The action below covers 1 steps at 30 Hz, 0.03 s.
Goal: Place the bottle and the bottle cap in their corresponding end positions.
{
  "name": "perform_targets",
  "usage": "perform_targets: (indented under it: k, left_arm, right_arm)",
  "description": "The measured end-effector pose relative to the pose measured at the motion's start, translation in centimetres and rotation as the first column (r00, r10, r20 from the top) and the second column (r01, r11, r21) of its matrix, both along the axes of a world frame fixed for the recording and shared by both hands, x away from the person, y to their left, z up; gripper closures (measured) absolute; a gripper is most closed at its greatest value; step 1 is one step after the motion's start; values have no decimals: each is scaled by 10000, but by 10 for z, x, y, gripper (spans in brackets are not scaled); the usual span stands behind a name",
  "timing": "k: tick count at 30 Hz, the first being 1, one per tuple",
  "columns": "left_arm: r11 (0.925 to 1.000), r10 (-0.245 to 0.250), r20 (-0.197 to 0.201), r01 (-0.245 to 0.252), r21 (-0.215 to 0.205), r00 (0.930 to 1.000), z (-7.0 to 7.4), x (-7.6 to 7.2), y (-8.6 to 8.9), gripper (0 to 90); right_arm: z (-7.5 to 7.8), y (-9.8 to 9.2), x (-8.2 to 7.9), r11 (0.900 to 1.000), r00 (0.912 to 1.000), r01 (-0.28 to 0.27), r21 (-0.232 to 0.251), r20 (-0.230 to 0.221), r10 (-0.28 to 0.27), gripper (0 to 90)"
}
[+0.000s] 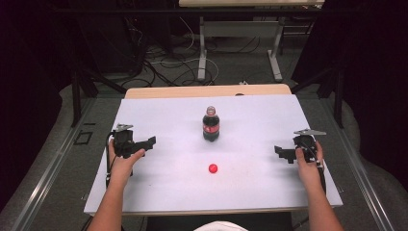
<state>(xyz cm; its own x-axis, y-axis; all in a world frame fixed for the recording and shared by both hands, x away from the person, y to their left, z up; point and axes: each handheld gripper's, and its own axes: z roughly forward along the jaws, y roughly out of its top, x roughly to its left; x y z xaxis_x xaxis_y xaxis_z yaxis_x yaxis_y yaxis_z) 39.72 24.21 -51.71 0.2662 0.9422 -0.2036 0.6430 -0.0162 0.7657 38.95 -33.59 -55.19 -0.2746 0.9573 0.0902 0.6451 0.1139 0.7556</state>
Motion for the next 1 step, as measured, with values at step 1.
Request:
perform_targets:
  k: [1]
  left_arm:
    - [10000, -57, -87, 57, 6, 9999, 1, 0, 1, 8]
  right_arm:
    - [0, 0, 0, 10000, 10000, -31, 18, 20, 31, 0]
